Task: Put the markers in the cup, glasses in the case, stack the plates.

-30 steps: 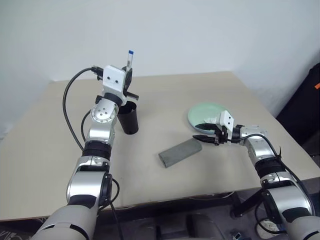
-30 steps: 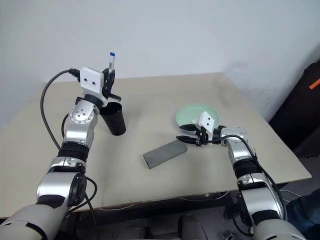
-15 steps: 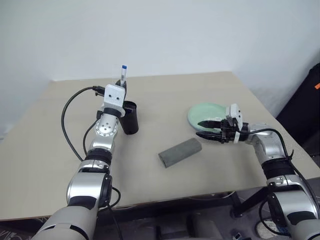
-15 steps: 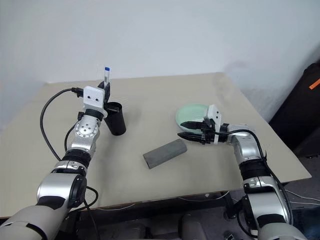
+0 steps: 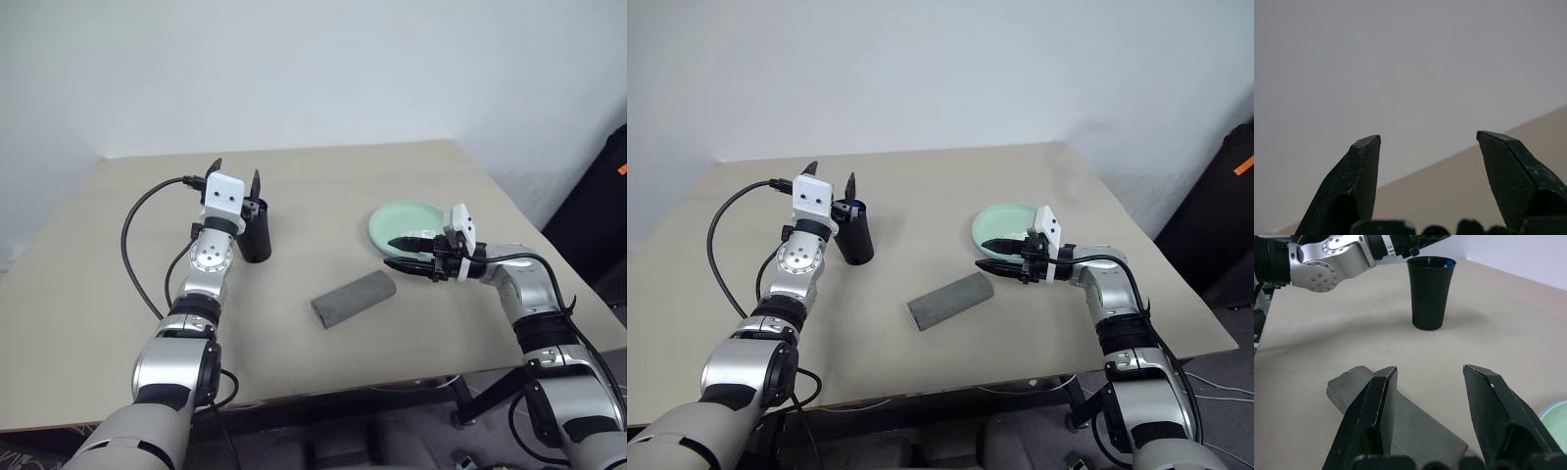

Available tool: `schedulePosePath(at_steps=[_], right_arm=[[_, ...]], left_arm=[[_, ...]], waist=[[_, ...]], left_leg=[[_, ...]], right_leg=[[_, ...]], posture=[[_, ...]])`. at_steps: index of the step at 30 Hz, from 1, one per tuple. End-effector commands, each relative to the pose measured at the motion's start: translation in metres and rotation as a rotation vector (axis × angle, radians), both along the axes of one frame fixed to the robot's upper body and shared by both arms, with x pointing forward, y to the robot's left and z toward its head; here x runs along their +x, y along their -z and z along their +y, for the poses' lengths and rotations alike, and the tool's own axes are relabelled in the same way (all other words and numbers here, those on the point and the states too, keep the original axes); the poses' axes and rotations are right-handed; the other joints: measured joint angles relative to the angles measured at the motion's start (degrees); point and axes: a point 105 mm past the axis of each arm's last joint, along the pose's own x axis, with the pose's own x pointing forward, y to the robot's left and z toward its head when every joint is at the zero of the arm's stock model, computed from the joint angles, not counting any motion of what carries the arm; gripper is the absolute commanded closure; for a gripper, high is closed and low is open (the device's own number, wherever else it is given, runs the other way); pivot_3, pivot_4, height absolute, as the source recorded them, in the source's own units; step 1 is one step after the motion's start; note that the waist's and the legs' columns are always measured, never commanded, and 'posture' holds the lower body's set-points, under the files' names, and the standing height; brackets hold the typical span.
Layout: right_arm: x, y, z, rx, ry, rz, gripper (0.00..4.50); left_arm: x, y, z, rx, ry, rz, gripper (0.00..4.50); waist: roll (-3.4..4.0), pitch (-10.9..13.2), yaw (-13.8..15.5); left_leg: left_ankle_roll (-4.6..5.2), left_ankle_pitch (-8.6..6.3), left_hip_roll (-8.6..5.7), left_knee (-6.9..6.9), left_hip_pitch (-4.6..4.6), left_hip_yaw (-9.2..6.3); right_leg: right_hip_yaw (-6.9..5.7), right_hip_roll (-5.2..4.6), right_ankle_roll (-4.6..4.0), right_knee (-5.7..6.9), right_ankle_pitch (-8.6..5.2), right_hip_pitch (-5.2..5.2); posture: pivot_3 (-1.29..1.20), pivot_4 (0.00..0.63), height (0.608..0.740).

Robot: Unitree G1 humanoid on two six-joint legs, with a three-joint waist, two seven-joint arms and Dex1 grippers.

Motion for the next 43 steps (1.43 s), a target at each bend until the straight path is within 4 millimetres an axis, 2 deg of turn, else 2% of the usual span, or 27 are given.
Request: schedulePosePath(at_steps=[1,5,8,10,12,16,19,21,26,30,36,43], right_arm=[[0.003,-0.018,-0.001,0.018,0.008,-0.078,2.18],[0.005,-0.021,-0.005,0.033,0.039,-0.086,2.18],[0.005,-0.021,-0.008,0.044,0.06,-0.088,2.18],[0.007,-0.022,-0.011,0.057,0.099,-0.095,2.18],[0.009,-0.023,-0.015,0.065,0.129,-0.101,2.18],[0.008,-0.019,-0.025,0.055,0.184,-0.107,2.18],[0.002,-0.009,-0.034,0.031,0.212,-0.082,2.18],[-0.002,-0.001,-0.044,0.013,0.238,-0.062,2.18],[-0.013,0.009,-0.061,-0.012,0.284,-0.033,2.18],[-0.014,0.015,-0.071,-0.041,0.321,-0.022,2.18],[-0.013,0.016,-0.077,-0.051,0.348,-0.03,2.18],[-0.019,0.02,-0.077,-0.054,0.352,-0.013,2.18]], left_arm=[[0.001,-0.035,-0.004,-0.044,0.034,-0.108,1.15],[-0.007,-0.046,-0.001,-0.186,0.195,-0.082,1.15],[-0.021,-0.049,0.004,-0.248,0.318,-0.033,1.15],[-0.042,-0.051,0.011,-0.252,0.417,0.019,1.15],[-0.061,-0.05,0.009,-0.228,0.505,0.079,1.15],[-0.096,-0.03,-0.009,-0.139,0.631,0.225,1.15],[-0.121,-0.002,-0.024,-0.055,0.685,0.329,1.15],[-0.129,0.015,-0.028,-0.053,0.676,0.367,1.15],[-0.128,0.041,-0.029,-0.07,0.6,0.383,1.15],[-0.115,0.055,-0.026,-0.052,0.553,0.379,1.15],[-0.105,0.067,-0.023,-0.047,0.523,0.377,1.15],[-0.113,0.085,-0.017,-0.028,0.501,0.416,1.15]], waist=[[0.0,0.0,0.0],[0.0,0.0,-0.03],[0.01,0.0,-0.19],[0.02,-0.01,-0.42],[0.02,0.0,-0.68],[0.0,0.0,-0.15],[0.02,-0.01,0.05],[0.02,-0.01,0.05],[0.02,0.0,0.0],[0.03,0.0,-0.12],[0.03,0.0,-0.07],[0.02,0.0,-0.01]], left_leg=[[0.0,0.0,0.0,0.0,0.0,0.0],[0.0,0.0,0.0,0.0,-0.05,0.01],[-0.07,-0.06,0.04,-0.02,-0.01,0.04],[-0.07,-0.06,0.07,-0.05,-0.01,0.04],[-0.08,-0.07,0.11,-0.05,-0.03,0.04],[-0.09,-0.07,0.08,-0.03,-0.02,0.02],[-0.21,-0.13,0.06,-0.03,0.01,0.02],[-0.3,-0.19,0.05,-0.03,0.01,0.03],[-0.31,-0.17,0.09,-0.02,0.04,0.07],[-0.33,-0.17,0.16,-0.03,0.07,0.2],[-0.33,-0.16,0.17,-0.02,0.19,0.19],[-0.07,-0.15,0.14,-0.04,-0.01,0.17]], right_leg=[[0.0,0.0,0.0,0.0,0.0,0.0],[0.0,0.0,0.0,-0.01,0.0,-0.04],[0.02,0.01,-0.02,0.03,-0.01,-0.06],[0.04,0.05,-0.02,0.03,-0.01,-0.09],[0.06,0.09,-0.03,0.08,-0.02,-0.15],[0.05,0.04,-0.14,0.07,-0.1,-0.12],[0.04,-0.03,-0.14,0.01,-0.12,-0.06],[0.03,-0.05,-0.15,0.0,-0.13,-0.05],[0.0,-0.03,-0.16,0.01,-0.13,-0.06],[0.01,0.01,-0.17,0.04,-0.13,0.01],[-0.02,0.0,-0.17,0.02,-0.13,-0.02],[-0.01,0.0,-0.17,-0.01,-0.13,-0.21]], posture=[[0.0,0.0,0.74],[0.0,0.0,0.74],[0.0,0.0,0.74],[0.0,0.0,0.74],[0.0,0.0,0.74],[0.0,0.0,0.74],[0.0,0.0,0.74],[0.0,0.0,0.74],[0.0,0.0,0.74],[0.0,0.0,0.74],[0.0,0.0,0.74],[0.0,0.0,0.74]])
